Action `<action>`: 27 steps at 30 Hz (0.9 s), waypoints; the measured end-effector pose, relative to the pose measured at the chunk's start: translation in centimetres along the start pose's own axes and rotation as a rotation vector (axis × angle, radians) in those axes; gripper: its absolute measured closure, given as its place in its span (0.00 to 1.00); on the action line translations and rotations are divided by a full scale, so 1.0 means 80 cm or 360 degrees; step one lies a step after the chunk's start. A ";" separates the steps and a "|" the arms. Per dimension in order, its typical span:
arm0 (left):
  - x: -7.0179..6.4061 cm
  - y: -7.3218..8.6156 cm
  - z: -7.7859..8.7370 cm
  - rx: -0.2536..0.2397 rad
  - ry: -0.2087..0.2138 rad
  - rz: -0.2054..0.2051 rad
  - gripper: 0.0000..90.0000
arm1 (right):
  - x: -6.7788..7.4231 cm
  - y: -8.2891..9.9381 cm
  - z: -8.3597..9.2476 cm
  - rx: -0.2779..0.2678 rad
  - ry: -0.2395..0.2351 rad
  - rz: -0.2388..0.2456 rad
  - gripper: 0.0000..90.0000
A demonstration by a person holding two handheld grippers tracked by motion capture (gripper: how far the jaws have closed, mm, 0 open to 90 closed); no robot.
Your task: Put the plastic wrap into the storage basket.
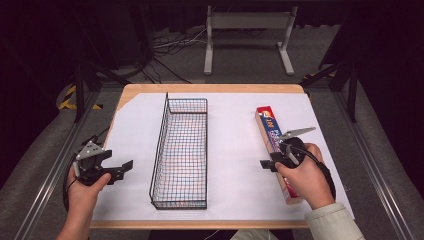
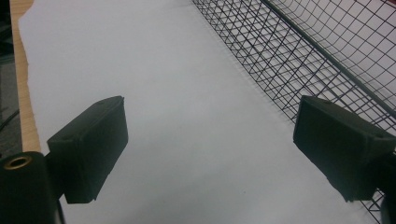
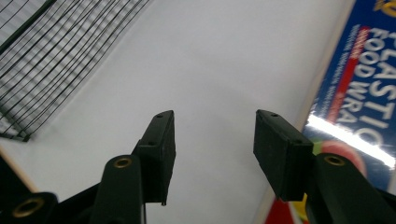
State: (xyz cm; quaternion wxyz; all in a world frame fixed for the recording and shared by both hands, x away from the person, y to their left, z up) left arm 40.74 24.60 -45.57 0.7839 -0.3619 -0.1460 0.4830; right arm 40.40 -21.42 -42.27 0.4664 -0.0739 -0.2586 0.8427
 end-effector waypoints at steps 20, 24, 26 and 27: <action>0.005 0.001 0.003 -0.0008 -0.0004 0.0024 0.12 | -0.055 -0.054 0.004 -0.0236 0.0271 -0.0042 0.29; 0.005 0.001 0.003 -0.0014 -0.0001 0.0035 0.12 | -0.066 -0.054 -0.011 -0.0180 0.0286 -0.0171 0.22; 0.005 0.001 0.003 -0.0012 0.0001 0.0036 0.12 | -0.068 -0.053 -0.016 -0.0163 0.0296 -0.0202 0.22; 0.005 0.001 0.003 -0.0009 0.0000 0.0035 0.12 | -0.075 -0.050 -0.025 -0.0112 0.0327 -0.0221 0.22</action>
Point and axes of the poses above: each handheld gripper's, and its own axes: z roughly backward along the jaws, y roughly out of its underside, x roughly to its left, the point moved 9 cm from there along -z, roughly forward along the jaws, and after that the axes turned 7 degrees about x, right-handed, at the moved point
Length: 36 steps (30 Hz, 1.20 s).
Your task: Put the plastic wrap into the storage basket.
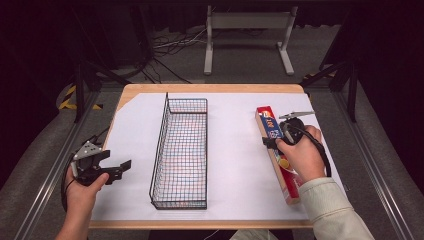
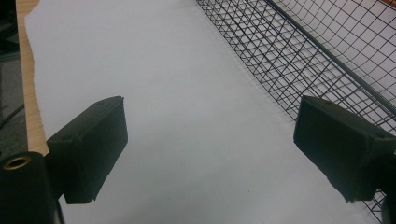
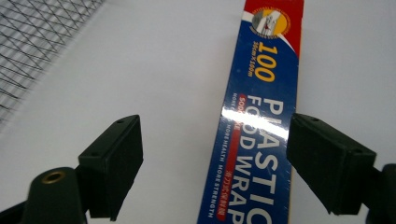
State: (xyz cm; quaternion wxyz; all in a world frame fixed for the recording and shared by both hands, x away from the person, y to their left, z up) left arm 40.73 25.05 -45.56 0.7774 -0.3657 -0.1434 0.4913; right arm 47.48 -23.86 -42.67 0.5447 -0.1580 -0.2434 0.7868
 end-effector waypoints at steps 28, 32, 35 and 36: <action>0.002 0.002 -0.002 0.0006 0.0000 0.0002 0.12 | -0.025 0.045 -0.067 0.0529 0.0168 -0.0180 0.35; 0.001 0.002 -0.003 0.0005 0.0005 0.0007 0.12 | -0.026 0.045 -0.067 0.0559 0.0194 -0.0232 0.40; 0.001 0.001 -0.003 0.0007 0.0003 -0.0004 0.12 | -0.025 0.045 -0.066 0.0569 0.0217 -0.0256 0.42; 0.002 0.001 -0.002 0.0006 0.0001 -0.0001 0.12 | -0.025 0.045 -0.066 0.0570 0.0222 -0.0260 0.42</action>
Point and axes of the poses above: each handheld gripper's, and its own axes: z roughly backward along the jaws, y roughly out of its underside, x roughly to its left, the point moved 9 cm from there along -z, roughly forward along the jaws, and after that the axes turned 7 degrees about x, right-handed, at the moved point
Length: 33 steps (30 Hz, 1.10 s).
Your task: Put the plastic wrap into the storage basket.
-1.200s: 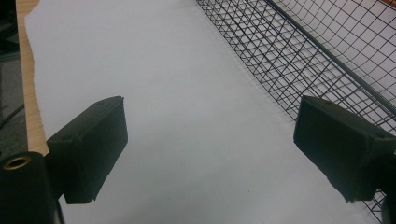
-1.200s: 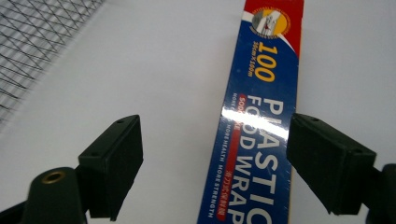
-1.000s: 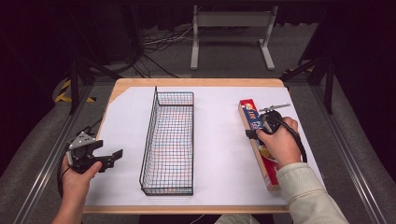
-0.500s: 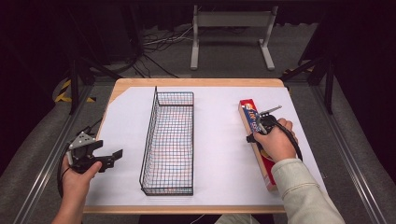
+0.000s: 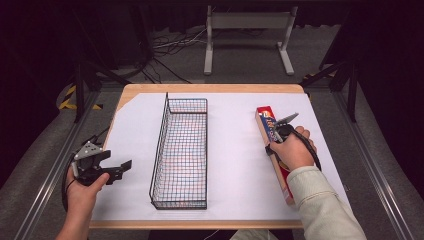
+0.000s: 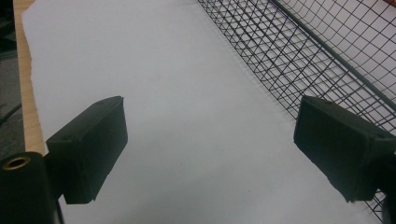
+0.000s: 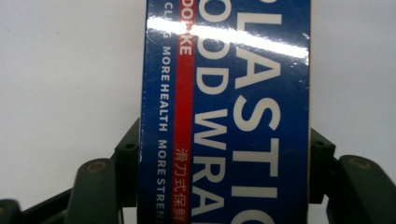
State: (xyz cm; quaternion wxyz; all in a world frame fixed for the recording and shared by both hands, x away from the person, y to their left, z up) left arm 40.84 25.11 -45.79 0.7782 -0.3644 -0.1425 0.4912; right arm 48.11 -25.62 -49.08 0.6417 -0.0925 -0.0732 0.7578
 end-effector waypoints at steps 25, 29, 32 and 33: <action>0.001 0.001 0.000 -0.0001 -0.0003 0.0015 0.12 | 0.020 -0.016 0.059 -0.0120 -0.0065 -0.0183 0.44; 0.002 -0.001 0.001 -0.0010 -0.0007 0.0010 0.12 | 0.022 -0.015 0.072 -0.0139 -0.0064 -0.0248 0.44; 0.003 -0.002 0.002 -0.0008 -0.0009 0.0006 0.12 | 0.024 -0.014 0.080 -0.0143 -0.0065 -0.0269 0.44; 0.002 -0.003 0.002 -0.0012 -0.0008 0.0003 0.12 | 0.024 -0.015 0.082 -0.0144 -0.0063 -0.0277 0.44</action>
Point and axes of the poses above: each handheld gripper's, and its own axes: z roughly backward along the jaws, y roughly out of its underside, x roughly to its left, the point moved 9 cm from there along -z, roughly forward along the jaws, and after that the axes turned 7 degrees about x, right-handed, at the moved point
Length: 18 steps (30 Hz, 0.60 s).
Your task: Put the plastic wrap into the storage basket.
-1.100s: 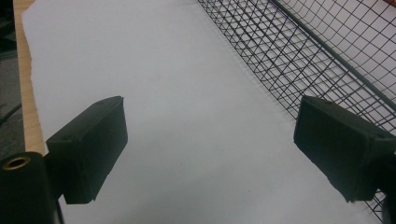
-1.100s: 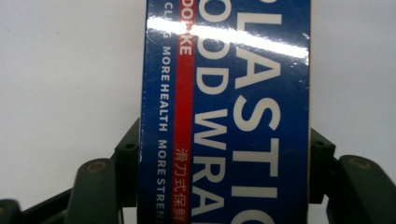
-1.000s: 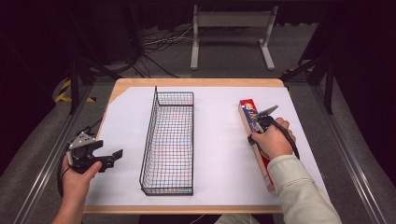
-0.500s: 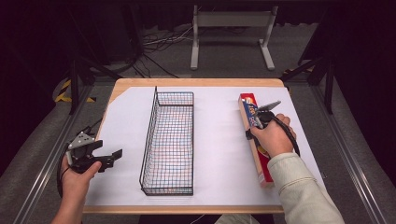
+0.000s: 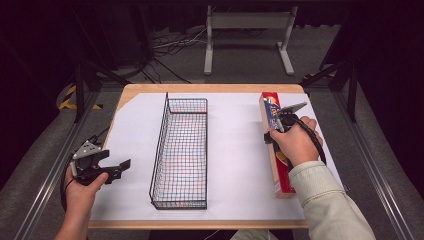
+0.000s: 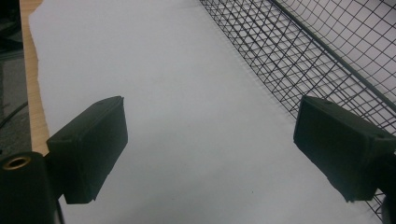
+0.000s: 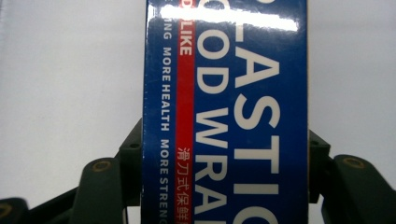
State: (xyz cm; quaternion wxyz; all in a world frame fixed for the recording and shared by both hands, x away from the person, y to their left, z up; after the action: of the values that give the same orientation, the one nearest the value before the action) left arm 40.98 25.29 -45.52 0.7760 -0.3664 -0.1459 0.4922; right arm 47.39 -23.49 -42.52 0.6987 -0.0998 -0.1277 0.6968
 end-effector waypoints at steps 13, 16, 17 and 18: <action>0.000 -0.017 -0.028 -0.0005 0.0024 -0.0104 0.12 | 0.042 -0.008 0.025 -0.0055 -0.0065 -0.0095 0.44; -0.001 -0.020 -0.032 -0.0007 0.0051 -0.0099 0.12 | 0.050 -0.009 0.029 -0.0064 -0.0070 -0.0104 0.44; -0.002 -0.022 -0.034 -0.0015 0.0052 -0.0100 0.12 | 0.056 -0.010 0.031 -0.0062 -0.0076 -0.0117 0.44; -0.003 -0.024 -0.035 -0.0017 0.0058 -0.0110 0.12 | 0.060 -0.010 0.032 -0.0059 -0.0079 -0.0118 0.44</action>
State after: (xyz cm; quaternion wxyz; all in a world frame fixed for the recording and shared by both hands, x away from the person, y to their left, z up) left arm 43.82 23.43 -46.07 0.7932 -0.3740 -0.1471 0.4576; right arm 47.33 -18.81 -39.61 0.7187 -0.0907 -0.1616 0.6702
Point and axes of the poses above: each handheld gripper's, and its own axes: z roughly backward along the jaws, y roughly out of its underside, x roughly to its left, the point moved 9 cm from there along -z, roughly forward along the jaws, and after that the axes turned 7 degrees about x, right-handed, at the moved point
